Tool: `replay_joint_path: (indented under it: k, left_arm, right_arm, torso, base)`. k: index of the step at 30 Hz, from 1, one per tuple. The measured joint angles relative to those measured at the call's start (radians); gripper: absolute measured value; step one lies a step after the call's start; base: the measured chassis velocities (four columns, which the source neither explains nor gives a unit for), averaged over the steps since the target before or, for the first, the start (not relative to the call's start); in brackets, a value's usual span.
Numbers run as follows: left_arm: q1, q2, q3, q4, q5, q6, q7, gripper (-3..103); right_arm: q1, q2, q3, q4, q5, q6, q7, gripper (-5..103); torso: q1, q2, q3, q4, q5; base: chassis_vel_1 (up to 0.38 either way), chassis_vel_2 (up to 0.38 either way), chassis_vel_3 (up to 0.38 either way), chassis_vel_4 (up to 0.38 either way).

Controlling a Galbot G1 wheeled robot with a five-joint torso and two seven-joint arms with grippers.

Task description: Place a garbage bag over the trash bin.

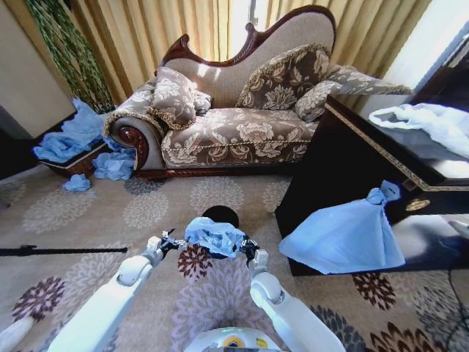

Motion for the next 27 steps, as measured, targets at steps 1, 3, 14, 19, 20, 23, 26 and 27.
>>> replay_joint_path:
  k: [1,3,14,19,20,23,26,27]
  left_arm:
    - [-0.012,-0.002,0.006,0.012,0.000,-0.005,0.008,100]
    - [-0.020,-0.005,0.009,0.020,0.000,-0.010,0.018,100]
    - [-0.090,-0.035,0.033,0.090,0.004,-0.034,0.048,100]
    - [-0.141,-0.059,0.053,0.141,0.009,-0.044,0.065,100]
    - [-0.145,-0.064,0.055,0.144,0.011,-0.044,0.064,101]
    - [-0.146,-0.073,0.059,0.148,0.014,-0.043,0.048,93]
    - [-0.136,-0.074,0.057,0.150,0.018,-0.043,0.040,86]
    - [-0.134,-0.074,0.055,0.152,0.018,-0.043,0.039,86]
  right_arm:
    - [-0.002,-0.001,0.001,0.000,-0.002,0.000,-0.001,0]
    - [-0.003,-0.002,0.001,0.000,-0.002,0.000,-0.002,0]
    - [0.004,-0.001,-0.002,-0.009,-0.002,0.000,-0.002,0]
    - [0.008,0.001,-0.012,-0.009,-0.002,0.000,0.001,0]
    - [0.009,0.002,-0.013,-0.009,-0.002,0.000,0.002,0]
    - [0.009,0.002,-0.013,-0.009,-0.002,0.000,0.004,0]
    - [0.006,0.001,-0.013,-0.009,-0.002,0.000,0.005,0]
    - [0.006,0.001,-0.013,-0.009,-0.003,0.000,0.005,0]
  torso:
    - [0.000,0.000,0.000,0.0001,0.0000]
    - [0.000,0.000,0.000,0.0001,-0.0001]
    - [0.000,0.000,0.000,0.0002,0.0000]
    - [0.000,0.000,0.000,0.0000,0.0000]
    - [0.000,0.000,0.000,0.0000,0.0000]
    - [0.000,0.000,0.000,0.0001,0.0000]
    - [0.000,0.000,0.000,0.0002,0.0000]
    - [0.000,0.000,0.000,0.0003,0.0000]
  base:
    - [0.000,0.000,0.000,0.000]
    - [0.000,0.000,0.000,0.000]
    - [0.000,0.000,0.000,0.000]
    - [0.000,0.000,0.000,0.000]
    - [0.000,0.000,0.000,0.000]
    - [0.000,0.000,0.000,0.000]
    - [0.000,0.000,0.000,0.000]
    - [0.000,0.000,0.000,0.000]
